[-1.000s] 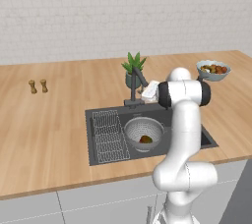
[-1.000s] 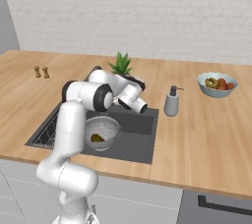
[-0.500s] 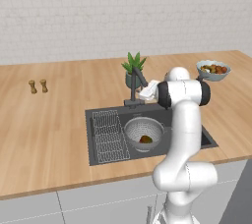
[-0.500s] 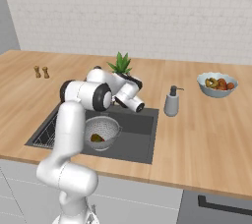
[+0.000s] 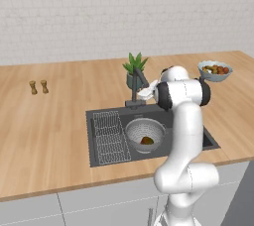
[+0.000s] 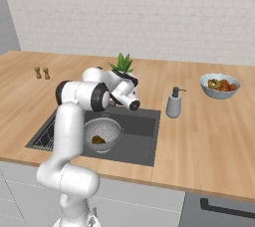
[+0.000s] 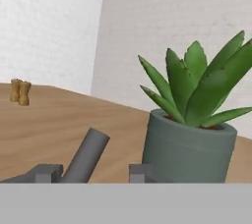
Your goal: Put the colander in the sink, put the mango, apple in the colander, and turn on the sink faucet and pour water over the colander.
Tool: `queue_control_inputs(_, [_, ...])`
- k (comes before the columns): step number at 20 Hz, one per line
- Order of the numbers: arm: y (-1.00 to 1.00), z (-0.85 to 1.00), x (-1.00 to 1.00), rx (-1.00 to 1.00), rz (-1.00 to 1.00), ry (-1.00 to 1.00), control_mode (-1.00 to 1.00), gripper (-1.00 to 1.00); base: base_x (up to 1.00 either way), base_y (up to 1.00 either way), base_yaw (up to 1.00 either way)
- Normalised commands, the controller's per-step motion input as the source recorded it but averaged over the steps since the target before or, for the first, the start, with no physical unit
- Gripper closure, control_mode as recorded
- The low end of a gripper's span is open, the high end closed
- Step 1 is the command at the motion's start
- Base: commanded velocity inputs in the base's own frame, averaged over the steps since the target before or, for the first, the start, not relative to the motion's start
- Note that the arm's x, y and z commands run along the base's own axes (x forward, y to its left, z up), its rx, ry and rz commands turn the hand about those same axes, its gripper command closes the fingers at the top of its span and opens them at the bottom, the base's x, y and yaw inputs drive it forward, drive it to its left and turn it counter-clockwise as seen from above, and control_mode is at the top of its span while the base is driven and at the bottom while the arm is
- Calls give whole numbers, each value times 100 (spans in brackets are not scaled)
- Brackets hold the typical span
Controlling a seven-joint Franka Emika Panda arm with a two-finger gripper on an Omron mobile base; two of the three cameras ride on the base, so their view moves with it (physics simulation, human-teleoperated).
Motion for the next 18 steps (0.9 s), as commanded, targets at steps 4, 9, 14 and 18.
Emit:
queue_control_inputs(4, [-97, -16, 7, -7, -7, 0, -100, 100, 0, 0, 0])
queue_control_inputs(9, [-100, -14, 4, -3, -4, 0, -100, 100, 0, 0, 0])
queue_control_inputs(14, [-100, -18, 5, 0, -2, 8, -100, 100, 0, 0, 0])
queue_control_inputs(18, [-100, -18, 0, -1, 0, 12, -100, 100, 0, 0, 0])
